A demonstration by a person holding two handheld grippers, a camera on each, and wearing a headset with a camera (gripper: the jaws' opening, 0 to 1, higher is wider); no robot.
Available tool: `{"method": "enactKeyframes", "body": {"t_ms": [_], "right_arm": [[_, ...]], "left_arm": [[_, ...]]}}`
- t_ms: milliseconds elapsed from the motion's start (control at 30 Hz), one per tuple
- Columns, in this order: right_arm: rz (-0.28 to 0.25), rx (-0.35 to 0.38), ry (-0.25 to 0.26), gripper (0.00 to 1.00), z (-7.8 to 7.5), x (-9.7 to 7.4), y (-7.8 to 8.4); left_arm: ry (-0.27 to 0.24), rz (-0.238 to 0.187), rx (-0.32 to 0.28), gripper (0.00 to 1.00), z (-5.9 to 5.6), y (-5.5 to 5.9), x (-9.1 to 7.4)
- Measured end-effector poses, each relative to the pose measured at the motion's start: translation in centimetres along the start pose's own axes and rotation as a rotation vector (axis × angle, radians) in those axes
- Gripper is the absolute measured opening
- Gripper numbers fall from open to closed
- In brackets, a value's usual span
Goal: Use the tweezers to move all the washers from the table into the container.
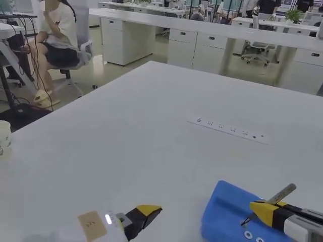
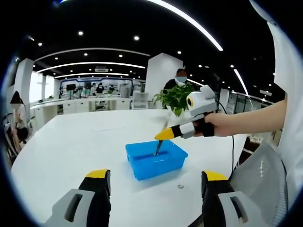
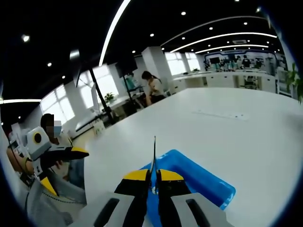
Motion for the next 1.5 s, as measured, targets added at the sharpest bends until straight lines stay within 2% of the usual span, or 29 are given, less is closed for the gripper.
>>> {"method": "enactKeyframes", "body": {"t_ms": [300,633,933,1200,1500], "right_arm": [[0.045,0.005,0.01,0.03,-1.5,1.5,1.0],[0.082,0.0,0.005,0.03,-2.0,2.6,1.7],[0.119,-0.017,0.021,0.03,-2.8,3.0,2.5],[0.133,-0.028,0.019,0.03,-2.7,3.3,2.8],[0.147,-0.075,0.017,0.04,-2.5,3.4,2.8]], "left_arm": [[0.01,0.013,0.002,0.79,-0.1,0.2,0.1],[0.017,0.022,0.003,0.78,-0.2,0.3,0.2],[0.012,0.025,0.004,0.78,-0.2,0.4,0.2],[0.009,0.031,0.007,0.78,-0.1,0.4,0.2],[0.007,0.033,0.01,0.77,-0.1,0.5,0.2]]}}
Point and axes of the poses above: the centre of the closed fingertips' face, and the gripper's own axes: x roughly forward along the fingers, z roughly to its left, y roughly out of its underside, the point moved 3 cm from there along -x, roughly backward along the fingers, and after that the axes turned 4 degrees about -y, right-handed, at the moved point
